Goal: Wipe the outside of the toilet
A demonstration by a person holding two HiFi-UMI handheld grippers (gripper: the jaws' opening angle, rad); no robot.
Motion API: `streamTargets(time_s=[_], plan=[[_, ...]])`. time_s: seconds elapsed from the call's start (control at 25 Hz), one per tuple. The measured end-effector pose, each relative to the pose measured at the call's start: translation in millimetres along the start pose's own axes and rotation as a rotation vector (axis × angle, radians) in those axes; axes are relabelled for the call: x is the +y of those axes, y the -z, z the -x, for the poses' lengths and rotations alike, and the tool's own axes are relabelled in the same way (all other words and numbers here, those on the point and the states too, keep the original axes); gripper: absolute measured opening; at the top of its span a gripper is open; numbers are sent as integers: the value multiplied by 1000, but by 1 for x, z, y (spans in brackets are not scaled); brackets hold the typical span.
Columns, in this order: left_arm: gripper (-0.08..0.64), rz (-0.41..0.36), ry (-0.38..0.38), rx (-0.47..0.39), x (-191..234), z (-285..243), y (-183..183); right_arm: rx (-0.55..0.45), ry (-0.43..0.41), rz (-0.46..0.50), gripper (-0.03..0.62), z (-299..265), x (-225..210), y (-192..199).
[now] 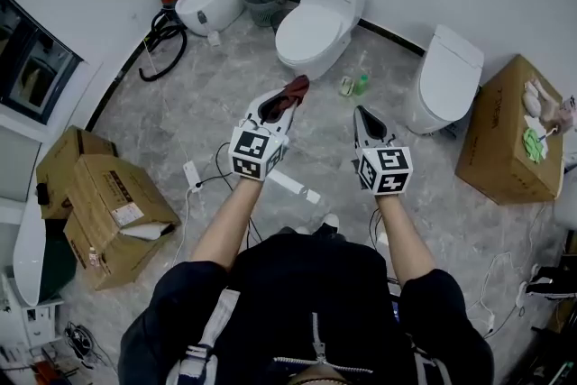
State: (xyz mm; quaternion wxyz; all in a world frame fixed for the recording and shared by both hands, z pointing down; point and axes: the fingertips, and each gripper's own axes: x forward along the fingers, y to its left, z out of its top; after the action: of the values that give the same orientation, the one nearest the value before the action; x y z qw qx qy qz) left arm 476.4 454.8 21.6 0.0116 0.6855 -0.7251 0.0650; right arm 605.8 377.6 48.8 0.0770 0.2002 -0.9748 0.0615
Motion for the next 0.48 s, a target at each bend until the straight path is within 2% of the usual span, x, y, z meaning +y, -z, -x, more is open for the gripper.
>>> streamTargets(time_s=[0.48], plan=[[60,3,-50,9,-3,-22,5,4,-76,-11,3,-12,-19,6]])
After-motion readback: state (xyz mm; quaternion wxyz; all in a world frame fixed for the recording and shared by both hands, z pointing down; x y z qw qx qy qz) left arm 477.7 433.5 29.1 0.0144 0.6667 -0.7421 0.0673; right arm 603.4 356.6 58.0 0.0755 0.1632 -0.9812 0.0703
